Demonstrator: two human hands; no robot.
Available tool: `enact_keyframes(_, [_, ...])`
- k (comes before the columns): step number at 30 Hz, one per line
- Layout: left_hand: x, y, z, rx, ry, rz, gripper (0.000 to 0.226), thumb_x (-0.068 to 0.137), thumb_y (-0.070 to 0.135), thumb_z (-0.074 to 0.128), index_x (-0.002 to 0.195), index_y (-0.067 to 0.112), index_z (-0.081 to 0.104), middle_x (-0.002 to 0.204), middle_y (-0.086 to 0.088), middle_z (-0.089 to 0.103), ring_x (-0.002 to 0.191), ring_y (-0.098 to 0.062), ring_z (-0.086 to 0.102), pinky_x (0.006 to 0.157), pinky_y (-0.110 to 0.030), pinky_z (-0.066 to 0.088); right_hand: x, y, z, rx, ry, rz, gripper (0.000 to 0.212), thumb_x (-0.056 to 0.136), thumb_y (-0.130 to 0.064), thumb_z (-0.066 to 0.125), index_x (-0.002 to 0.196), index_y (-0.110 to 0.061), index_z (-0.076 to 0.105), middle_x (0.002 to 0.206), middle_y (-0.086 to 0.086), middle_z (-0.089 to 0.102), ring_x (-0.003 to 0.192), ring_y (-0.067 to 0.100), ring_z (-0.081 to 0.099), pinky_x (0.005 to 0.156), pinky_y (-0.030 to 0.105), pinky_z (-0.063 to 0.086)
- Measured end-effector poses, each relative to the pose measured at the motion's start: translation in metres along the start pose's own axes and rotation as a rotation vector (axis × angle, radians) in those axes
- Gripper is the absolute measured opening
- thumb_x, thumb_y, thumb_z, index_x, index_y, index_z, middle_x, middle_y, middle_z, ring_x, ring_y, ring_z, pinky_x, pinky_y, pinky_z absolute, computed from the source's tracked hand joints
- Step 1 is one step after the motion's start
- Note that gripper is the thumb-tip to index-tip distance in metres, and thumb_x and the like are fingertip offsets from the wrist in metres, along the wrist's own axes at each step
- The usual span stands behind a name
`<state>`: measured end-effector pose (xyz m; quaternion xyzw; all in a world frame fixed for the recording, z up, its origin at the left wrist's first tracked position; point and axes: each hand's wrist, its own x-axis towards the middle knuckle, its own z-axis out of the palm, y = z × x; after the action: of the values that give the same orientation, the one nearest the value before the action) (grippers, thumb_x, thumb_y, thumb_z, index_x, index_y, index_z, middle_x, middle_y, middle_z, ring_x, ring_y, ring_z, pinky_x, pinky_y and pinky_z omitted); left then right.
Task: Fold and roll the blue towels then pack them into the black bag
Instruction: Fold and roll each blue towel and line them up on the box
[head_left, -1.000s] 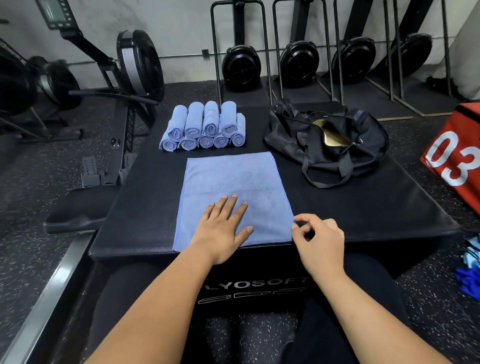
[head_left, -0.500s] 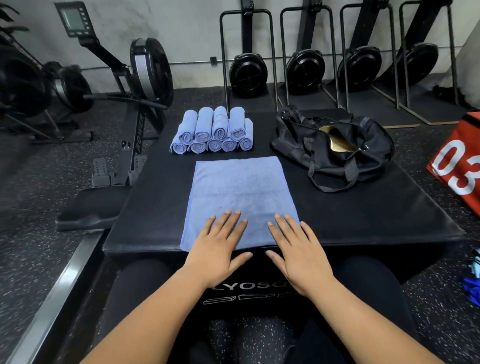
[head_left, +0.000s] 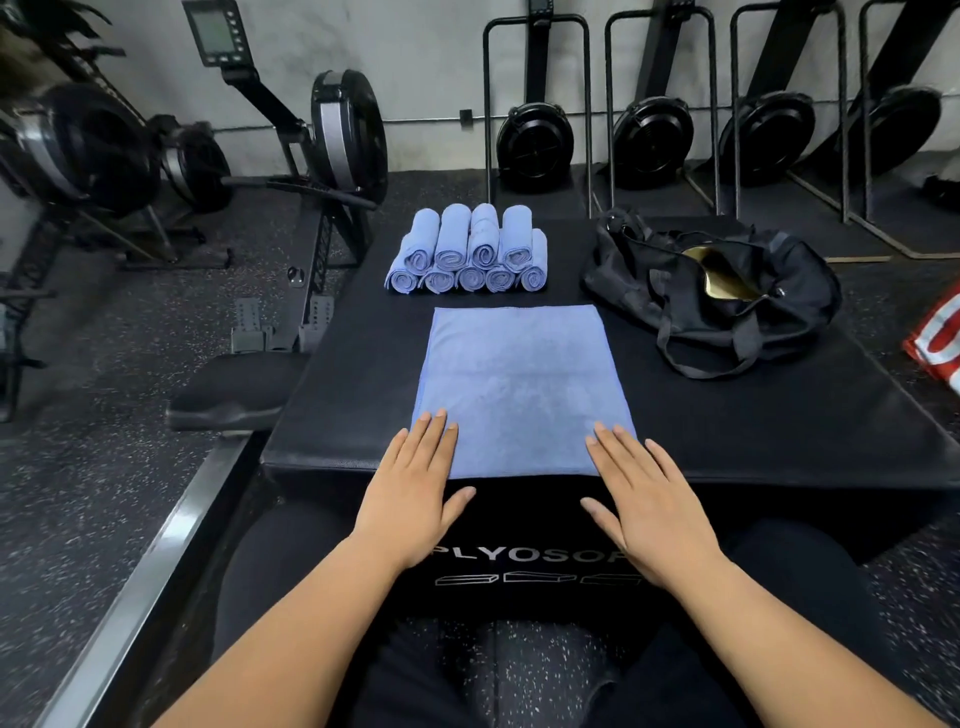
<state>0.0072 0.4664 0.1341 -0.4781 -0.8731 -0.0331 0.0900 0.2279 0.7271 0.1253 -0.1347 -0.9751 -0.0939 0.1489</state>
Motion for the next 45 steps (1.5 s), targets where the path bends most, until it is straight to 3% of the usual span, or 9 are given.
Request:
enact_keyframes(6, [-0.006,-0.016,-0.006,-0.044,0.092,-0.012,0.065,0.102,0.045,0.059,0.158,0.016,0.044,0.168,0.0,0.037,0.157,-0.019,0.03,0.129,-0.047,0.021,-0.004,0.011,-0.002,0.056,0.083,0.053,0.06,0.106,-0.048,0.038,0.151,-0.013,0.054,0.16,0.001,0.048,0.153,0.022,0.037,0.124,0.047,0.03])
enact_keyframes(10, [-0.011,-0.027,-0.014,-0.171,0.216,-0.028,0.047,0.087,0.032,0.084,0.131,0.024,0.071,0.144,0.01,0.064,0.138,-0.02,0.056,0.121,-0.046,0.035,-0.005,0.019,-0.006,0.237,0.175,0.153,0.038,0.102,-0.043,0.063,0.132,-0.02,0.072,0.141,-0.007,0.066,0.145,0.021,0.049,0.12,0.045,0.037])
enact_keyframes(13, [-0.016,-0.033,-0.017,-0.294,0.299,-0.069,0.034,0.081,0.023,0.09,0.113,0.026,0.079,0.127,0.014,0.073,0.125,-0.019,0.065,0.107,-0.047,0.047,-0.005,0.02,-0.011,0.391,0.229,0.249,0.028,0.092,-0.036,0.077,0.118,-0.026,0.079,0.129,-0.014,0.071,0.14,0.017,0.053,0.114,0.043,0.041])
enact_keyframes(20, [-0.019,-0.032,-0.029,-0.484,0.347,-0.18,0.019,0.089,0.019,0.083,0.106,0.026,0.081,0.107,0.018,0.075,0.109,-0.009,0.063,0.099,-0.033,0.052,-0.003,0.019,-0.015,0.545,0.28,0.364,0.018,0.092,-0.028,0.078,0.11,-0.025,0.08,0.117,-0.016,0.074,0.133,0.014,0.057,0.112,0.043,0.044])
enact_keyframes(25, [-0.021,-0.029,-0.039,-0.723,0.254,-0.395,0.011,0.094,0.03,0.078,0.103,0.036,0.08,0.101,0.027,0.07,0.108,0.004,0.058,0.091,-0.008,0.039,-0.003,0.021,-0.021,0.67,0.251,0.445,0.018,0.092,-0.02,0.08,0.109,-0.025,0.08,0.113,-0.019,0.072,0.13,0.009,0.057,0.112,0.014,0.032])
enact_keyframes(27, [-0.019,-0.028,-0.042,-0.783,0.238,-0.436,0.008,0.095,0.031,0.077,0.098,0.037,0.079,0.098,0.028,0.072,0.106,0.008,0.059,0.087,-0.004,0.038,-0.003,0.021,-0.024,0.73,0.227,0.498,0.019,0.092,-0.017,0.079,0.108,-0.027,0.08,0.111,-0.021,0.07,0.129,0.008,0.058,0.111,0.013,0.033])
enact_keyframes(30, [-0.017,-0.028,-0.042,-0.852,0.228,-0.478,0.007,0.097,0.033,0.074,0.094,0.039,0.076,0.099,0.028,0.073,0.106,0.003,0.06,0.093,-0.016,0.044,-0.002,0.021,-0.03,0.82,0.199,0.556,0.021,0.093,-0.018,0.078,0.108,-0.033,0.079,0.113,-0.021,0.07,0.129,0.004,0.056,0.112,0.028,0.041])
enact_keyframes(36, [-0.02,-0.025,-0.044,-0.922,0.279,-0.505,0.005,0.099,0.035,0.07,0.096,0.038,0.071,0.099,0.022,0.073,0.106,-0.007,0.065,0.095,-0.033,0.051,-0.002,0.02,-0.046,1.005,0.193,0.642,0.018,0.097,-0.03,0.073,0.108,-0.044,0.077,0.12,-0.029,0.07,0.125,-0.003,0.058,0.109,0.027,0.043])
enact_keyframes(45, [-0.038,-0.011,-0.062,-1.074,0.326,-0.514,0.008,0.099,0.028,0.071,0.101,0.035,0.076,0.088,0.007,0.074,0.094,-0.007,0.069,0.09,-0.03,0.053,-0.006,0.009,-0.07,1.158,0.352,0.749,0.016,0.095,-0.019,0.075,0.094,-0.035,0.078,0.093,-0.016,0.077,0.093,0.005,0.072,0.088,0.027,0.056])
